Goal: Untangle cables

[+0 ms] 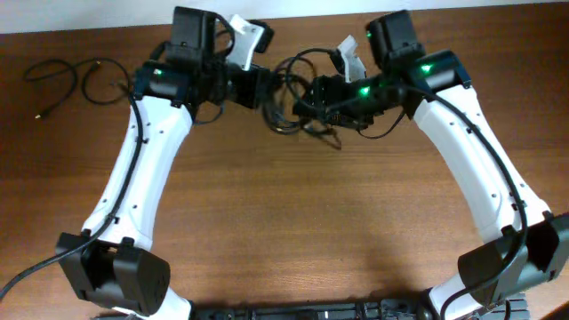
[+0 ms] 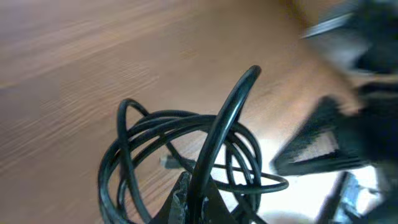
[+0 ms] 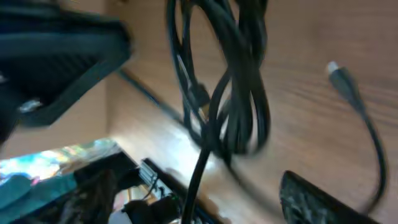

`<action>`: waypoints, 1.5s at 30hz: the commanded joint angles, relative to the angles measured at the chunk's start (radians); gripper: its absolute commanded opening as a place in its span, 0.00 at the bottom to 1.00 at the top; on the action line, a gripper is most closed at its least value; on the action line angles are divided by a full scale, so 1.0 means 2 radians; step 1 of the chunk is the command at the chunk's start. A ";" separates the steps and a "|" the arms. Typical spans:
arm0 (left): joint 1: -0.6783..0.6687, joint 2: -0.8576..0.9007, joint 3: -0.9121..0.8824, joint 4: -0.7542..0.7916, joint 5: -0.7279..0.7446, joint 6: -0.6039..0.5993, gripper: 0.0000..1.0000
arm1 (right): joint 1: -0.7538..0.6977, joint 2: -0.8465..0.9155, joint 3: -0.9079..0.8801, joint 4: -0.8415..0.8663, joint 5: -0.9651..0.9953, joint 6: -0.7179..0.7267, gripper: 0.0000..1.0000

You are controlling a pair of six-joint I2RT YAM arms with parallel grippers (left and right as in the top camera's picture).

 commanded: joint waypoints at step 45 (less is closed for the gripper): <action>0.059 -0.006 0.005 -0.054 -0.321 -0.276 0.00 | -0.043 -0.006 0.031 -0.140 0.250 0.023 0.04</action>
